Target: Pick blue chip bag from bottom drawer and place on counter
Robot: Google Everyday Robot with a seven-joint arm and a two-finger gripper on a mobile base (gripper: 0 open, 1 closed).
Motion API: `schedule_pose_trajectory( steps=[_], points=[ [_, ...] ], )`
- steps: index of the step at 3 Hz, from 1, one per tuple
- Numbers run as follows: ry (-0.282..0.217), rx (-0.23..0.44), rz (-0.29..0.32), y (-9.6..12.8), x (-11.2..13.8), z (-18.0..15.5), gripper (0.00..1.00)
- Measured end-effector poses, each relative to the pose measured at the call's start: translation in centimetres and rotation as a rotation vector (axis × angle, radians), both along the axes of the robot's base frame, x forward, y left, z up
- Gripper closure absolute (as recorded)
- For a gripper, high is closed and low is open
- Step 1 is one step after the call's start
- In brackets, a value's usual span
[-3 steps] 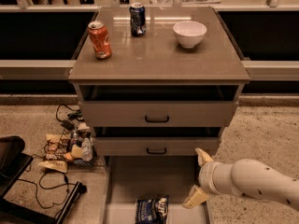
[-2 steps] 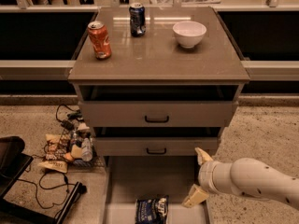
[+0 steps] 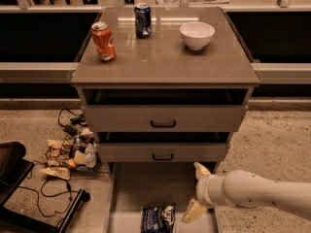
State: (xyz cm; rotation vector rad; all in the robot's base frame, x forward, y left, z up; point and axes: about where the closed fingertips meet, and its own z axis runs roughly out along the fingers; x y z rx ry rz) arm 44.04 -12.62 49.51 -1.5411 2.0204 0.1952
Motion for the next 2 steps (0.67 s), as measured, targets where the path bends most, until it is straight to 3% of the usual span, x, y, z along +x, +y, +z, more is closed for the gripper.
schedule_pose_trajectory(
  steps=[1,2],
  points=[
    [0.140,-0.045,-0.032,1.8,-1.2,-11.6,0.00],
    [0.216,-0.048,-0.013,5.0,-0.7,-18.3,0.00]
  ],
)
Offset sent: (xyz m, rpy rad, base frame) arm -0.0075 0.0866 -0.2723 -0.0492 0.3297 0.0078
